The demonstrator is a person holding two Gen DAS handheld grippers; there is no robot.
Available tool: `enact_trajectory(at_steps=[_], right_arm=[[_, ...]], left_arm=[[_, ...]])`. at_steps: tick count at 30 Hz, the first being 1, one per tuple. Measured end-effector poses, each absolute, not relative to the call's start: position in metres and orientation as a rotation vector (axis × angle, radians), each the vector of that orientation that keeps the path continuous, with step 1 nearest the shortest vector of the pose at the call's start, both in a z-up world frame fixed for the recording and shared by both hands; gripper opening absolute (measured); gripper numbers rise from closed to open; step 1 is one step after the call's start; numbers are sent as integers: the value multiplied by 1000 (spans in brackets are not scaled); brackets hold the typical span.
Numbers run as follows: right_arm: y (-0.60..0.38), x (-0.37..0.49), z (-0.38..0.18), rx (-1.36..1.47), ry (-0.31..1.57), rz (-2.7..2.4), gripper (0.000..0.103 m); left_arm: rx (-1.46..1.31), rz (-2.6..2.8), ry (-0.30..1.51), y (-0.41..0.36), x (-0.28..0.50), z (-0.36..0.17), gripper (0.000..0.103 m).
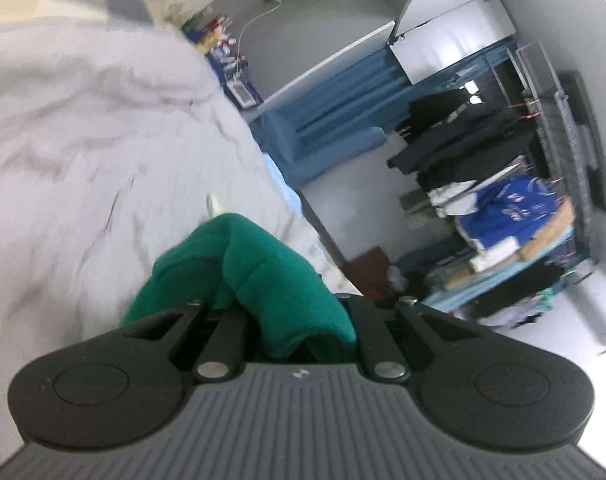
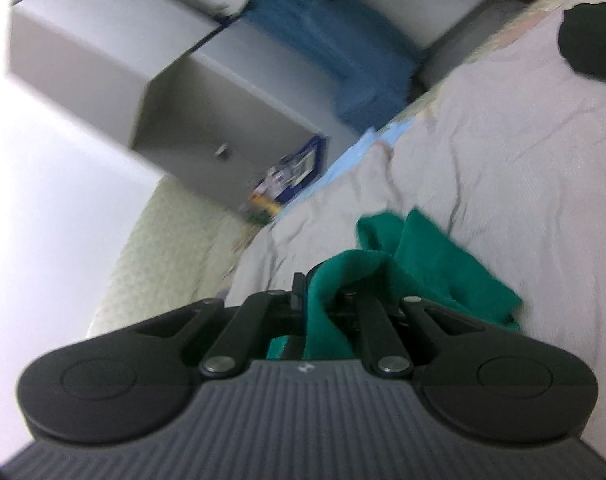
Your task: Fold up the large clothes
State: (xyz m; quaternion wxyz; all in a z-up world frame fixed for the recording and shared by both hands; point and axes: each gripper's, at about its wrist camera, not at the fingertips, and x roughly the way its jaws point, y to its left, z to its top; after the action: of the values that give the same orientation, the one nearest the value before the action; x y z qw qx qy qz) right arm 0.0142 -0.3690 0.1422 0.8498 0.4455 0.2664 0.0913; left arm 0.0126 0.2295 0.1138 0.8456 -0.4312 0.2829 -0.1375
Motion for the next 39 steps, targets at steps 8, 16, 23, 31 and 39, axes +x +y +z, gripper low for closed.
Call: enact_trajectory(at_steps=[8, 16, 23, 31, 39], right_arm=[[-361, 160, 115, 961, 612, 72, 8], [-377, 274, 36, 983, 689, 60, 8], [-389, 336, -29, 1027, 791, 43, 9], [-386, 353, -42, 972, 868, 27, 9], [-370, 325, -9, 789, 851, 22, 70]], left_arm=[[-884, -181, 632, 216, 181, 97, 9], [-793, -166, 672, 202, 328, 27, 9], [-716, -159, 760, 196, 411, -42, 10], [-685, -166, 844, 191, 431, -77, 10], [-655, -265, 796, 190, 374, -50, 68]])
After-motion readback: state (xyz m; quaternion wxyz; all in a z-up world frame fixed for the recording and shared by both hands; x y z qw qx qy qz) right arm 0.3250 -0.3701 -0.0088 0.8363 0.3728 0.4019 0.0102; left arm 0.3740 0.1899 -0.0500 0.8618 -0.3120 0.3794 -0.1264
